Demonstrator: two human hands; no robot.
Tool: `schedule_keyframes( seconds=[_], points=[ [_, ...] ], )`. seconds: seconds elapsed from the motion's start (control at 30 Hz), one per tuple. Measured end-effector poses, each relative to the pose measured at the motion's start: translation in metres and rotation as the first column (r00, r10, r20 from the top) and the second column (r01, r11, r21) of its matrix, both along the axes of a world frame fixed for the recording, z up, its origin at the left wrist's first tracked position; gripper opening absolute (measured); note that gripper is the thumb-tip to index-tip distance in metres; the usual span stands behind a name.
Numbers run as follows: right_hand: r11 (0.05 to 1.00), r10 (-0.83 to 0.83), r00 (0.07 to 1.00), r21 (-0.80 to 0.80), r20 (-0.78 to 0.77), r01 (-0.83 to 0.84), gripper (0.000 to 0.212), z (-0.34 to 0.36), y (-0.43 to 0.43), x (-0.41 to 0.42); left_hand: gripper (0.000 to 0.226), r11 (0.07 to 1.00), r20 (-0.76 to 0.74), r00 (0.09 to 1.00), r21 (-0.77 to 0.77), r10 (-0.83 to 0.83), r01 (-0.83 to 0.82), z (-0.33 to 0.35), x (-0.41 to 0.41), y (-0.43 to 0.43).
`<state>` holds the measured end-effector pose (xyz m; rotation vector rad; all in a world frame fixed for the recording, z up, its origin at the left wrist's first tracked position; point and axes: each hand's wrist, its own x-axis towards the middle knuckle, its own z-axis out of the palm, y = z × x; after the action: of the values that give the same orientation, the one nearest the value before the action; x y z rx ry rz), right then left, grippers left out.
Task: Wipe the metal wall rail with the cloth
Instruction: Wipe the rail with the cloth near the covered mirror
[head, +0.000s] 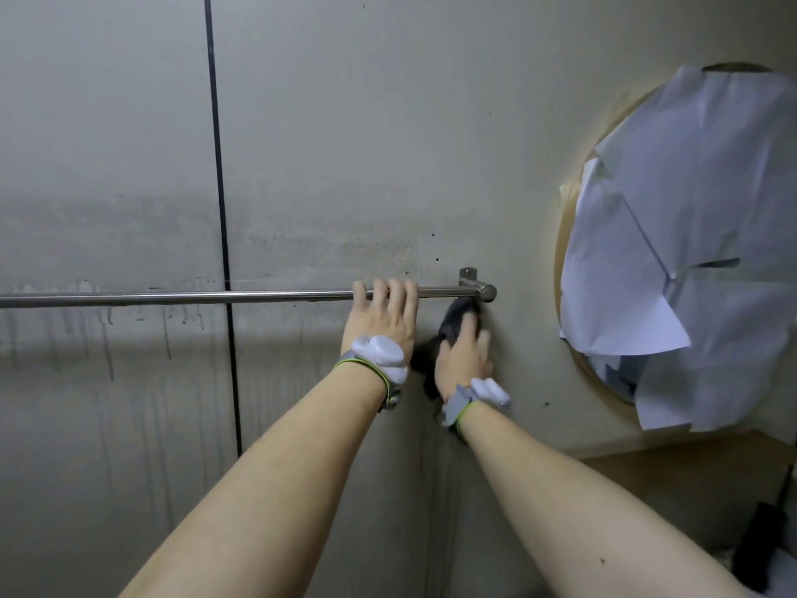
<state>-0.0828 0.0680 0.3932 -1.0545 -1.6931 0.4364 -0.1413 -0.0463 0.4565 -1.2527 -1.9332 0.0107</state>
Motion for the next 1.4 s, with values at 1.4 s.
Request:
schedule_keyframes(
  seconds=[1.4],
  points=[
    [0.984, -0.013, 0.989, 0.176, 0.148, -0.014, 0.071, 0.003, -0.018, 0.071, 0.079, 0.997, -0.052, 0.997, -0.051, -0.060, 0.057, 0.006, -0.005, -0.015]
  ],
)
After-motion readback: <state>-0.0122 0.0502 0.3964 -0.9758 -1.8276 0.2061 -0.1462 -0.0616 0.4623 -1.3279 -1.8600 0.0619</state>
